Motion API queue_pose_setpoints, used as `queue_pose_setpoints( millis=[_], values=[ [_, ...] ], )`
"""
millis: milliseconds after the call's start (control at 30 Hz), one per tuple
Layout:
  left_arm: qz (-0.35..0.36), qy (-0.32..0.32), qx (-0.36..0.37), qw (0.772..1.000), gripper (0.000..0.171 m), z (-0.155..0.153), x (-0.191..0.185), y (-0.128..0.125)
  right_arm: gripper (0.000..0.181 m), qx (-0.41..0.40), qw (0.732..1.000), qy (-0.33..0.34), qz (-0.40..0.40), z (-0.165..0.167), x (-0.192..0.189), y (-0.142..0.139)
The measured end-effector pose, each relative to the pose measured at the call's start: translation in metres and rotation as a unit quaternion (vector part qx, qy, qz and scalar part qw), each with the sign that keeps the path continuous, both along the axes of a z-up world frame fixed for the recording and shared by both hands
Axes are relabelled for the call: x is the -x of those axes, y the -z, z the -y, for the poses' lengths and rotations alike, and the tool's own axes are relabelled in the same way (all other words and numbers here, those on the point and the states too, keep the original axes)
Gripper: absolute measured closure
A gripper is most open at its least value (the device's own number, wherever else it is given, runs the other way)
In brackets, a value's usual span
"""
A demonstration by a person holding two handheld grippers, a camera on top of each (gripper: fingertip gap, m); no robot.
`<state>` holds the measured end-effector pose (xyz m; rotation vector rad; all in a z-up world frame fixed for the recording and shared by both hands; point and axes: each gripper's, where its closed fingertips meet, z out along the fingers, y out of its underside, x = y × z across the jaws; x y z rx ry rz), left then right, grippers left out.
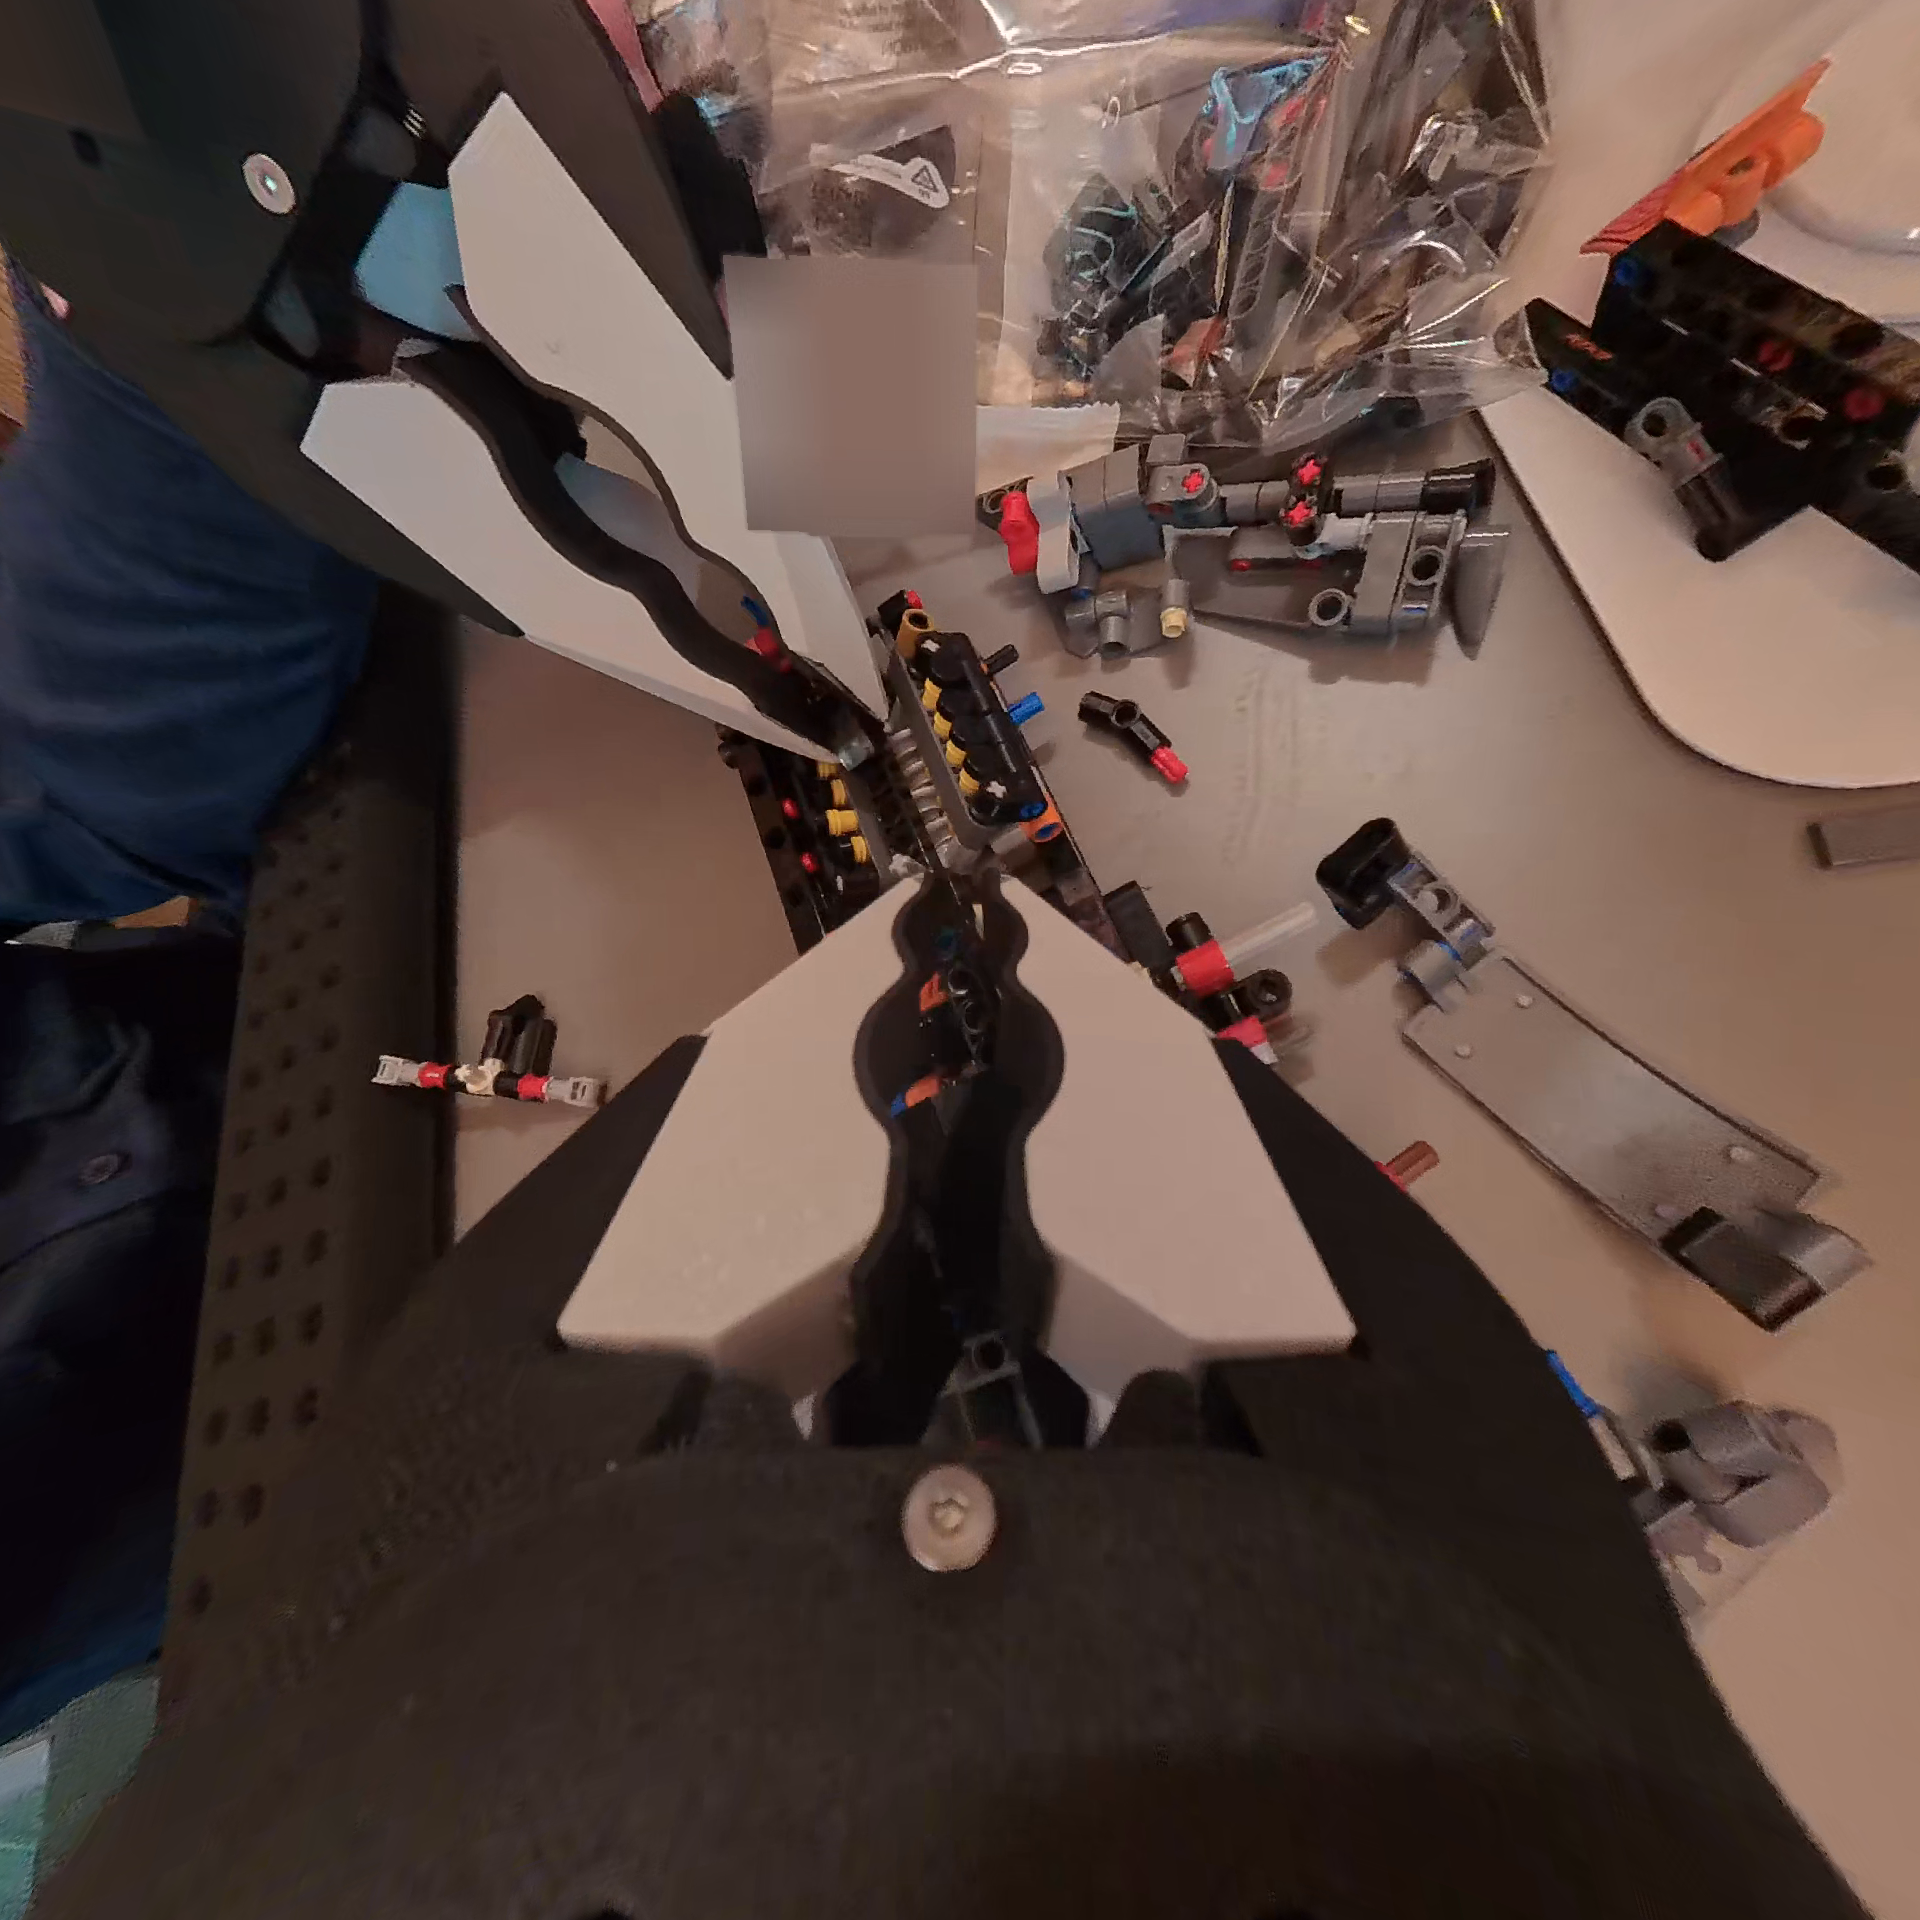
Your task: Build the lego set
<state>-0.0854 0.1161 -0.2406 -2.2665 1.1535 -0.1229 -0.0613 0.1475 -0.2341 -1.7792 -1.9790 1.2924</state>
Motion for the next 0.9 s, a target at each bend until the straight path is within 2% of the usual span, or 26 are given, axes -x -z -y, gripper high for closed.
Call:
queue_pose_setpoints(
  millis=[167,300,433,633,767,900],
  values=[
    [0.004,-0.005,-0.008,1.0,0.167,-0.001,-0.002,-0.002,0.177,-0.072,0.997,0.002,0.007,-0.002,0.003,0.002],
    [0.012,-0.005,-0.016,1.0,0.166,-0.003,-0.004,-0.006,0.169,-0.044,0.998,-0.009,-0.031,0.005,0.004,-0.015],
    [-0.001,-0.001,-0.011,1.0,0.166,-0.001,-0.004,-0.002,0.17,-0.044,0.999,-0.015,-0.003,0.005,0.002,-0.004],
    [0.003,0.0,-0.015,1.0,0.167,-0.003,-0.006,-0.002,0.168,-0.037,0.999,-0.013,0.008,0.003,-0.001,-0.002],
    [-0.009,-0.002,-0.019,1.0,0.166,-0.006,-0.003,0.0,0.174,-0.051,0.998,-0.012,0.035,0.002,-0.004,0.005],
    [0.002,-0.003,-0.023,1.0,0.167,-0.006,-0.004,-0.004,0.175,-0.018,1.0,-0.007,0.024,0.002,-0.004,0.0]
  ],
)
